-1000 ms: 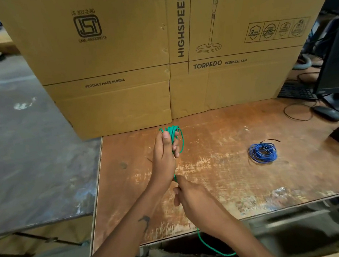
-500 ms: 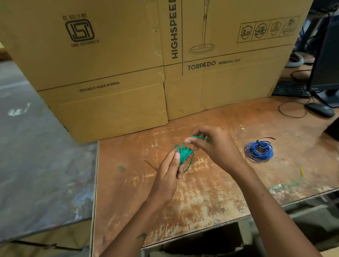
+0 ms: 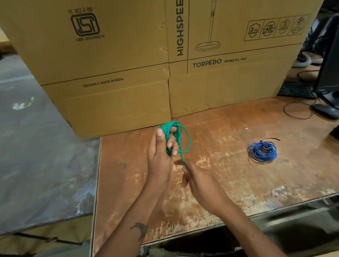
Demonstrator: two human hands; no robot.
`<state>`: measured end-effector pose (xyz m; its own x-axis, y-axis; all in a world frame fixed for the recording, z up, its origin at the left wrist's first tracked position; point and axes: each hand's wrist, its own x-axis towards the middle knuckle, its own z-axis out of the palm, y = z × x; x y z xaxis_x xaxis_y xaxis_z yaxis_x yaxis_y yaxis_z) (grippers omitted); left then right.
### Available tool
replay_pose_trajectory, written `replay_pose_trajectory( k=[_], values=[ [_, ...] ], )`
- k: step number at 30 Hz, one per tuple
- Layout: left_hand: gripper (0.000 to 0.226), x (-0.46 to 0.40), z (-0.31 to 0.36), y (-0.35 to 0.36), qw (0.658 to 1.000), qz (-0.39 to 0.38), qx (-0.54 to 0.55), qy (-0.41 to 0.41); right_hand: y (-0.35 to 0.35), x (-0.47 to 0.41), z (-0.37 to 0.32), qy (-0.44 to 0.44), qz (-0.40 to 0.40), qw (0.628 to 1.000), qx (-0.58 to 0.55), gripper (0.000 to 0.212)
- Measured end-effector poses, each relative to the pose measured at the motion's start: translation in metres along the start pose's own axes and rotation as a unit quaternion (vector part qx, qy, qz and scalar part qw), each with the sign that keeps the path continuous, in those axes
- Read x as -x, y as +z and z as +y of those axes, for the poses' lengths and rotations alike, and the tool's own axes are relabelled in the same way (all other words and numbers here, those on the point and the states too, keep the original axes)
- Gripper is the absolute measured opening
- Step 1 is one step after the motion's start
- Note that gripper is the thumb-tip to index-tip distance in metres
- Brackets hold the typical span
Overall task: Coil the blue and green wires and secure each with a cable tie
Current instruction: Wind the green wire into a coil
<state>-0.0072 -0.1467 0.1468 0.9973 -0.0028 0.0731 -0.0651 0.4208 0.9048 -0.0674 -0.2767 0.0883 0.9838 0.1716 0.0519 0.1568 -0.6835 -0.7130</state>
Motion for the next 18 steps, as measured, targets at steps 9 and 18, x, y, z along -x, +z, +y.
replay_pose_trajectory(
  k=[9, 18],
  values=[
    [0.034, -0.008, -0.004, -0.009, 0.979, -0.046, -0.188, 0.063, -0.041, 0.028, -0.071, -0.029, -0.054, 0.996, 0.066, 0.022],
    [0.030, 0.035, -0.018, -0.011, 0.968, -0.132, -0.213, 0.018, -0.117, -0.024, -0.074, -0.058, 0.099, 0.964, 0.239, 0.028]
  ],
)
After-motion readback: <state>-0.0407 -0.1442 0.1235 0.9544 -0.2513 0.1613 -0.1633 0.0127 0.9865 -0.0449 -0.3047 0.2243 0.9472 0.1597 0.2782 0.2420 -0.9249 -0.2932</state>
